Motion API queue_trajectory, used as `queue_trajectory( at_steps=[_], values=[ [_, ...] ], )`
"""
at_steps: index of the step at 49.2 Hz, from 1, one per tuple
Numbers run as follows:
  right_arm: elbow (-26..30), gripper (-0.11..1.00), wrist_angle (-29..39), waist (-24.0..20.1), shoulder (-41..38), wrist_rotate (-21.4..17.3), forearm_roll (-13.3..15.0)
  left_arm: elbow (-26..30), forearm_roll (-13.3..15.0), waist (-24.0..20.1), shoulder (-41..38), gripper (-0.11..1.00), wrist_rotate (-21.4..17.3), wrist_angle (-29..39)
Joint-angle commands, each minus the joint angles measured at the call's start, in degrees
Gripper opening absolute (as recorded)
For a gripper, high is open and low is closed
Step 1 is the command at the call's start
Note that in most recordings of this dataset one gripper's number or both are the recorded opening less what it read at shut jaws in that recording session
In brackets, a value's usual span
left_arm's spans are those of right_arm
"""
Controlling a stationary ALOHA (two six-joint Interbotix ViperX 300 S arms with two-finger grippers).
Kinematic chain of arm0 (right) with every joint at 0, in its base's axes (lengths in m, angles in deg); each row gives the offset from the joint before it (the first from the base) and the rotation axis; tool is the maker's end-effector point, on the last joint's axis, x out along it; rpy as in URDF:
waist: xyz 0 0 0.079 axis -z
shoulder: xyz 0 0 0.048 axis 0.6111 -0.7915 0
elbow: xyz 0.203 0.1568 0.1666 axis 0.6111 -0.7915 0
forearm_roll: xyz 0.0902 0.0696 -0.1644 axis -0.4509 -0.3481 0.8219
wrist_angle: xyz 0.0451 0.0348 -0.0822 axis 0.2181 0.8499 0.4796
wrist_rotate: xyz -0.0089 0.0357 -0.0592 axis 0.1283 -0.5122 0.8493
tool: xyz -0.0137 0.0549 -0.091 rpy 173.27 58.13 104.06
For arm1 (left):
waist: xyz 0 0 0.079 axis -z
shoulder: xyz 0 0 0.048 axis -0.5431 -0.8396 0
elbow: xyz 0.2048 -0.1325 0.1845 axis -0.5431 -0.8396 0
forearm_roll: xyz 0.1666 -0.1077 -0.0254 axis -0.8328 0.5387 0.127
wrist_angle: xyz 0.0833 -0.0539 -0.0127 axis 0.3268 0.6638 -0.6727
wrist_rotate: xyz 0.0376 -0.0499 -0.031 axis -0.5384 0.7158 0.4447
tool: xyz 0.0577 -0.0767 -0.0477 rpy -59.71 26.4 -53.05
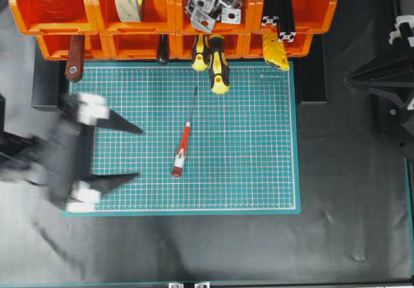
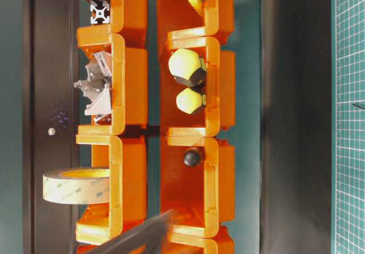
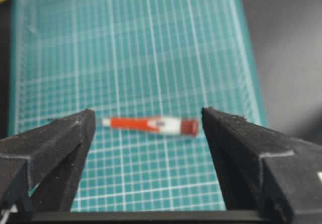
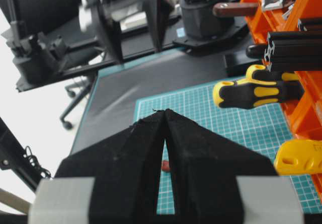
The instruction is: Pick red screwdriver from container rack with left arm.
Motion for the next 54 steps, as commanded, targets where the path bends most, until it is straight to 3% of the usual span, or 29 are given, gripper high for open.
queue_trajectory(
  at_steps=[1, 12, 24, 35, 54],
  values=[
    [0.8, 0.0, 0.1, 0.1, -0.4, 0.1, -0.1, -1.7, -0.2, 0.1, 9.4, 0.82, 2.4, -0.6],
    [0.1, 0.0, 0.0, 0.1, -0.5, 0.1, -0.1, -9.5, -0.3, 0.1, 26.8, 0.82, 3.9, -1.7],
    [0.2, 0.0, -0.1, 0.0, -0.4, 0.4, 0.1, -13.9, -0.3, 0.0, 38.8, 0.82, 3.8, -1.1],
    [-0.1, 0.0, 0.1, 0.1, -0.4, 0.6, 0.3, -15.6, -0.2, -0.2, 43.6, 0.82, 3.8, 2.5],
    [-1.0, 0.0, -0.4, 0.2, -0.4, 0.6, 0.4, -16.3, -0.3, -0.2, 43.9, 0.82, 3.9, 3.4]
  ],
)
